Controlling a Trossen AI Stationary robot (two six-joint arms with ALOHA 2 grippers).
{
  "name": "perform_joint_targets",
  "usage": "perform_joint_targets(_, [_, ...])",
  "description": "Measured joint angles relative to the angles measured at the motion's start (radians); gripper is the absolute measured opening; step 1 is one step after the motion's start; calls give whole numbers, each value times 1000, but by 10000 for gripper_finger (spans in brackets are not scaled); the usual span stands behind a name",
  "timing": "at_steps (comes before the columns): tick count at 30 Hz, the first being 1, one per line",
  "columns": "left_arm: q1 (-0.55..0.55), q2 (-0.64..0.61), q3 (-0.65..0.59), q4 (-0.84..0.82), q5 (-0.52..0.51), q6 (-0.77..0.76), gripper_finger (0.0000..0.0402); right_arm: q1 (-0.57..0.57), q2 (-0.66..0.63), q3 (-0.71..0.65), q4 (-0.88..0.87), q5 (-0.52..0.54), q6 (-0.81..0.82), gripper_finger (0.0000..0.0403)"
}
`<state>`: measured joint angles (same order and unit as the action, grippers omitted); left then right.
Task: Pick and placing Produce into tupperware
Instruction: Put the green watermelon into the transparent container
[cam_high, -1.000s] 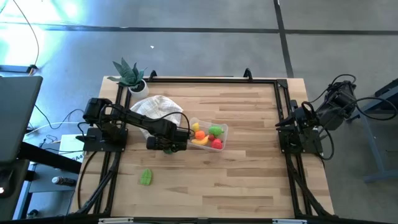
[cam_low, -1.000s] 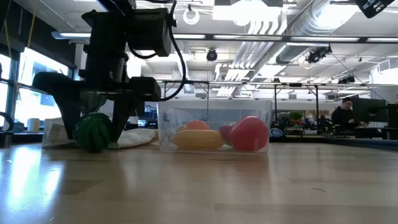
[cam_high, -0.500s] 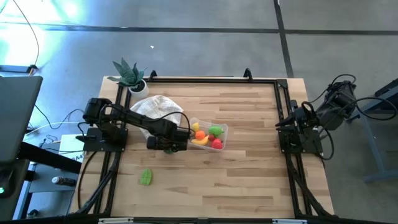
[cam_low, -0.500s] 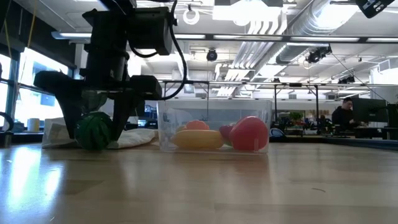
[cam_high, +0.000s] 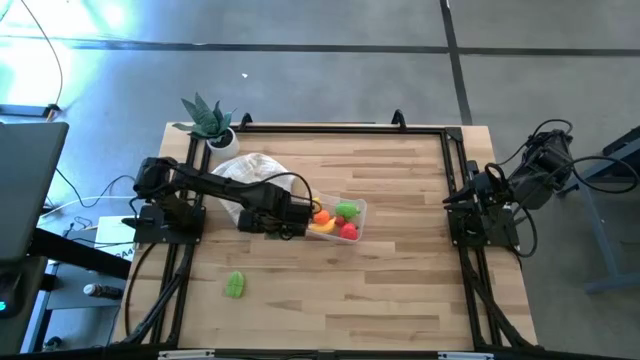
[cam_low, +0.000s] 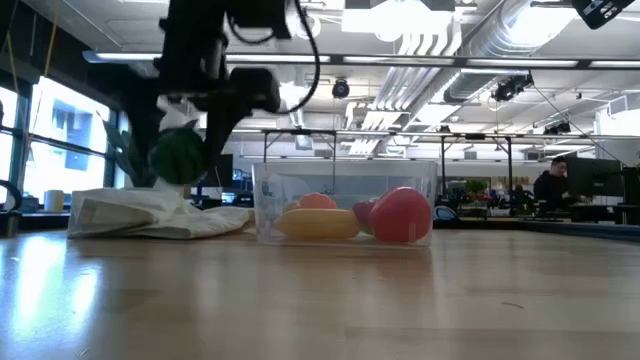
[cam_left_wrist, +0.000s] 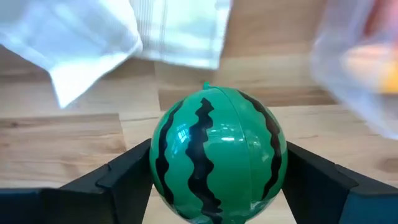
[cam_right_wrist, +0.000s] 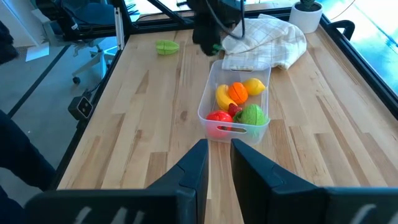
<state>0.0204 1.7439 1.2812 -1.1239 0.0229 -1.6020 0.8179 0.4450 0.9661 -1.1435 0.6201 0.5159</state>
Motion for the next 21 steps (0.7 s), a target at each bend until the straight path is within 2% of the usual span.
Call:
perform_joint_targets(5, [0,0,161,-98,-112,0,304,0,0,0,0,0,0,58])
perform_joint_targets(13, [0,7,355,-84,-295,24,275,0,0,0,0,0,0,58])
perform_joint_targets(17, [22,60,413,-21,-292,70,284,0,0,0,0,0,0,58])
perform_joint_targets(21, [56,157,499,-29,-219,134,303,0,0,0,0,0,0,58])
